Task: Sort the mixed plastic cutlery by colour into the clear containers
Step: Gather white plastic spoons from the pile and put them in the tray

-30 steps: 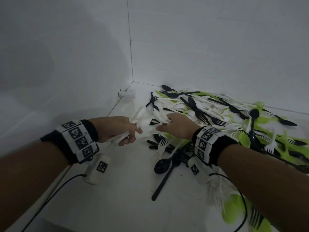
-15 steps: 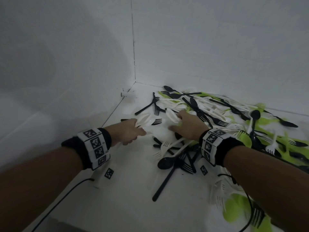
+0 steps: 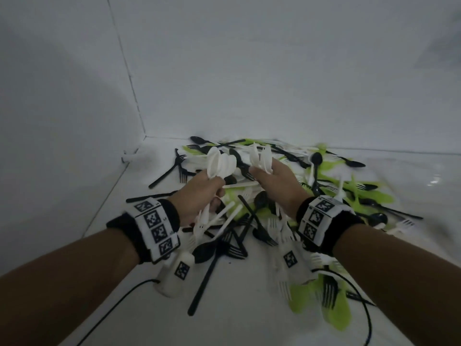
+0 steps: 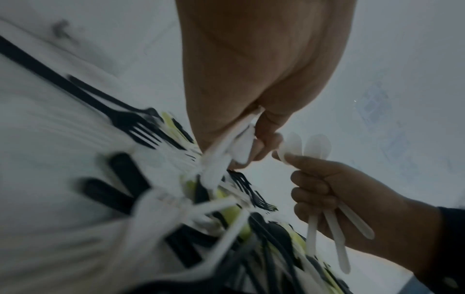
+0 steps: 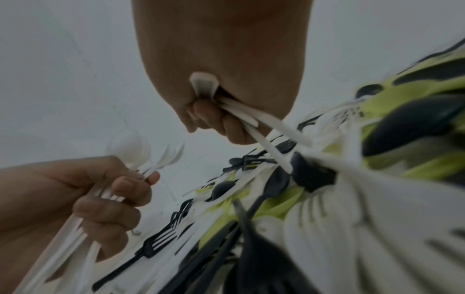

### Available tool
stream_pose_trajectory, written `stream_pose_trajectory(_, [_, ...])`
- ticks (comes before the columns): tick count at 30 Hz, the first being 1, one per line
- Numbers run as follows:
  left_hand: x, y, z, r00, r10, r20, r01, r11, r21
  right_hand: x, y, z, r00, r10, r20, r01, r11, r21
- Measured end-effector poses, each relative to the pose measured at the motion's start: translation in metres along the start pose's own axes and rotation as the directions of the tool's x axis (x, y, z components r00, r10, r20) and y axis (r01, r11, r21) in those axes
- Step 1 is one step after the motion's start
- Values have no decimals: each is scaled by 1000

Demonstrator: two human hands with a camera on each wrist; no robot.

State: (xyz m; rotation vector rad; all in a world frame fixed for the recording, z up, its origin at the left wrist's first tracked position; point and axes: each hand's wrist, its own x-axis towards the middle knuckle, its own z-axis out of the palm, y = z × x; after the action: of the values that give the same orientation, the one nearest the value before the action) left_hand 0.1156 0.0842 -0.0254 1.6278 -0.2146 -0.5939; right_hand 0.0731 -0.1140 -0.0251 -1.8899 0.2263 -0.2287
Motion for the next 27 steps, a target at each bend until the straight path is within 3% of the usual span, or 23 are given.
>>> stream_pose_trajectory(6, [22, 12, 81, 999, -14, 47, 17, 997, -81, -26, 4, -61, 998, 53, -28, -49, 991, 126])
stream_pose_trajectory(13, [26, 27, 189, 995, 95, 40, -90, 988, -123, -61, 23, -130, 990, 39, -136, -30, 998, 64])
stream_pose_trajectory(18, [20, 29, 259, 994, 89, 60, -74, 973, -216, -88, 39, -185, 991, 18, -130, -17, 1000, 9])
stream_pose_trajectory(22, [12, 31, 298, 997, 62, -46, -70, 979, -190, -104, 53, -223, 998, 26, -62, -24, 999, 25])
stream_pose_trajectory(27, [10, 23, 337, 975, 60, -215, -94, 984, -153, -114, 70, -244, 990, 7, -142, -13, 999, -44])
